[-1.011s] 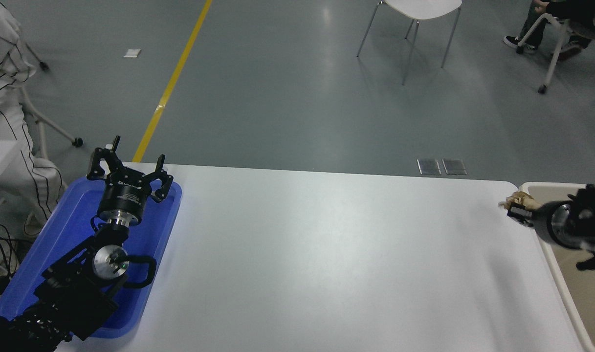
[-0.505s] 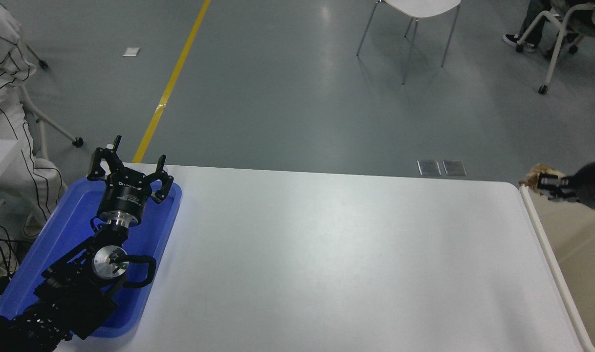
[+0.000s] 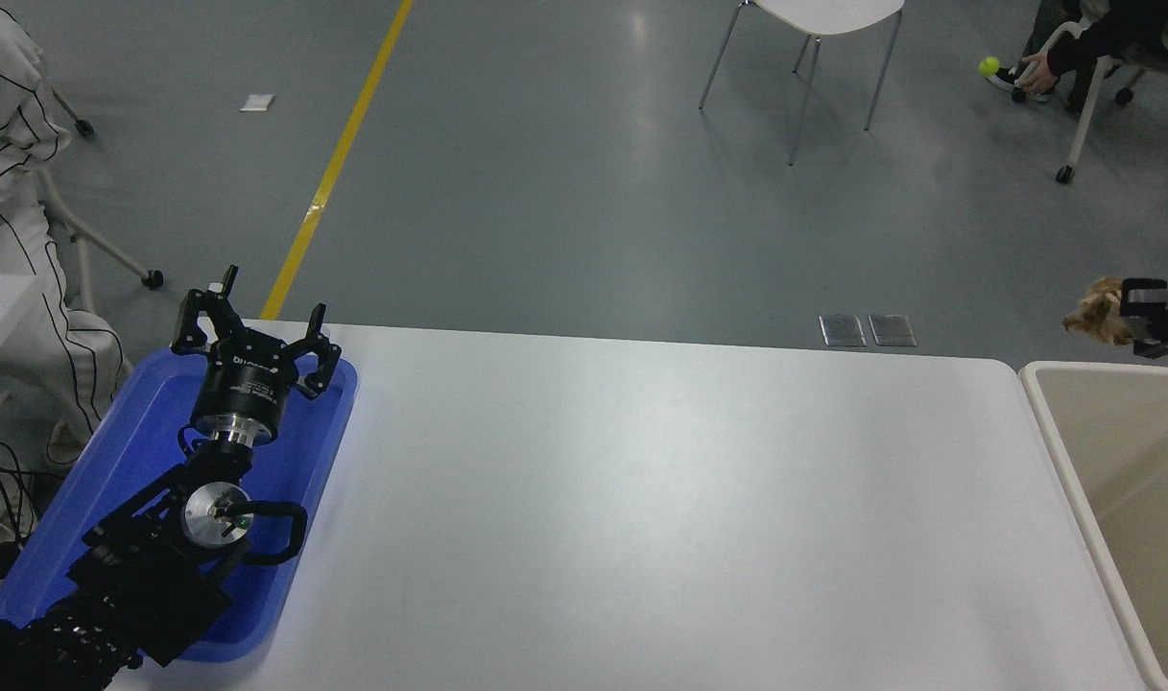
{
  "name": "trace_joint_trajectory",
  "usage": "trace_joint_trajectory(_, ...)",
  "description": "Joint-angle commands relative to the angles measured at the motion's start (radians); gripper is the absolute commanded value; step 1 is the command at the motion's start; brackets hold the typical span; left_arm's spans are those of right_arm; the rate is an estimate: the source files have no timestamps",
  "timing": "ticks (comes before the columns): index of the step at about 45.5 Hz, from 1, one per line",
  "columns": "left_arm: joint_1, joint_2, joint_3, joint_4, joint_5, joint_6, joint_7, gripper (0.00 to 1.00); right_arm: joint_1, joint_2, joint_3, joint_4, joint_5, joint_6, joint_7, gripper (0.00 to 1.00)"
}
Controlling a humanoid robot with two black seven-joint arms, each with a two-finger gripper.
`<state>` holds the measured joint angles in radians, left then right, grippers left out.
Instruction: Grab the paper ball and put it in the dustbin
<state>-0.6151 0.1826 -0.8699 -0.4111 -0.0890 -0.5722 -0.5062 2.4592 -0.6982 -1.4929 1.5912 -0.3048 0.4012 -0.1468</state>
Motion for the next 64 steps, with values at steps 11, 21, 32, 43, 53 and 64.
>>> trace_joint_trajectory(11, 0.0, 0.0, 0.0, 0.0, 0.0, 0.0, 0.0, 1.0, 0.038, -0.084, -0.138, -0.023, -0.013, 0.021, -0.001, 0.0)
trace_joint_trajectory(21, 0.0, 0.0, 0.0, 0.0, 0.0, 0.0, 0.0, 1.0, -0.057, -0.225, -0.153, -0.126, -0.022, -0.01, -0.001, 0.0)
trace_joint_trajectory(32, 0.0, 0.0, 0.0, 0.0, 0.0, 0.0, 0.0, 1.0, -0.422, -0.282, 0.028, -0.287, -0.016, -0.199, -0.001, 0.0)
trace_joint_trajectory(43, 0.0, 0.0, 0.0, 0.0, 0.0, 0.0, 0.0, 1.0, -0.813, -0.297, 0.301, -0.499, -0.002, -0.269, -0.001, 0.0)
trace_joint_trajectory(53, 0.0, 0.0, 0.0, 0.0, 0.0, 0.0, 0.0, 1.0, -1.097, -0.282, 0.539, -0.649, -0.002, -0.323, -0.001, 0.0)
trace_joint_trajectory(64, 0.002, 0.0, 0.0, 0.002, 0.0, 0.0, 0.0, 1.0, -1.335, -0.181, 0.72, -0.844, 0.035, -0.406, -0.001, 0.0)
